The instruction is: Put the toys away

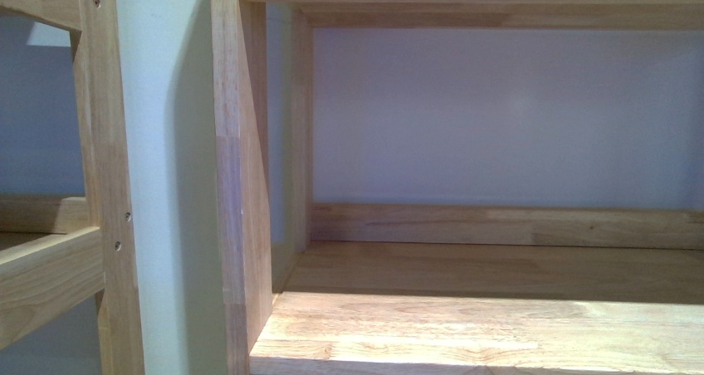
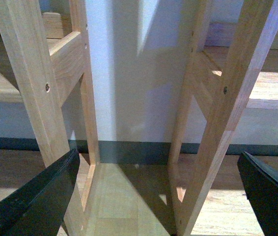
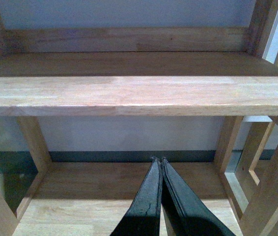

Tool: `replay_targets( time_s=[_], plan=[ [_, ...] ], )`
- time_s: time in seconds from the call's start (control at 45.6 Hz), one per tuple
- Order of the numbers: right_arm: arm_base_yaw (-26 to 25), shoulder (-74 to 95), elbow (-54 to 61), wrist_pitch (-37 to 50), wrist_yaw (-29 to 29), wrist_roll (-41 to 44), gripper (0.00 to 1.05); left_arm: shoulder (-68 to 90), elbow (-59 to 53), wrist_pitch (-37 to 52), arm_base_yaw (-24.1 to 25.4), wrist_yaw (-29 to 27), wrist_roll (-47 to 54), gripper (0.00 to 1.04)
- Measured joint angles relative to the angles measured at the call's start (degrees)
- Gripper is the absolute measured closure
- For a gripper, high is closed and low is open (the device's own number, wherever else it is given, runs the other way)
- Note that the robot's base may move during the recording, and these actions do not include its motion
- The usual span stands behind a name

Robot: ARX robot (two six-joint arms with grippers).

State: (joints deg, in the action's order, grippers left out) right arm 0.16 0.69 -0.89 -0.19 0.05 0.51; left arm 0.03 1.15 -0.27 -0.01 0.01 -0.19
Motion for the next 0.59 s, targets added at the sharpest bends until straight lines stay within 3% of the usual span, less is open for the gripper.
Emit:
replay_targets(
  time_s=[0.46,0.592],
  plan=[
    [-0.02,-0.5,0.35,0.0,-0.07,-0.02,1.01,0.0,0.0,0.0,0.0,0.0,0.0,0.06],
    [-0.02,-0.5,0.35,0.0,-0.09,-0.02,0.84,0.0,0.0,0.0,0.0,0.0,0.0,0.06]
  ],
)
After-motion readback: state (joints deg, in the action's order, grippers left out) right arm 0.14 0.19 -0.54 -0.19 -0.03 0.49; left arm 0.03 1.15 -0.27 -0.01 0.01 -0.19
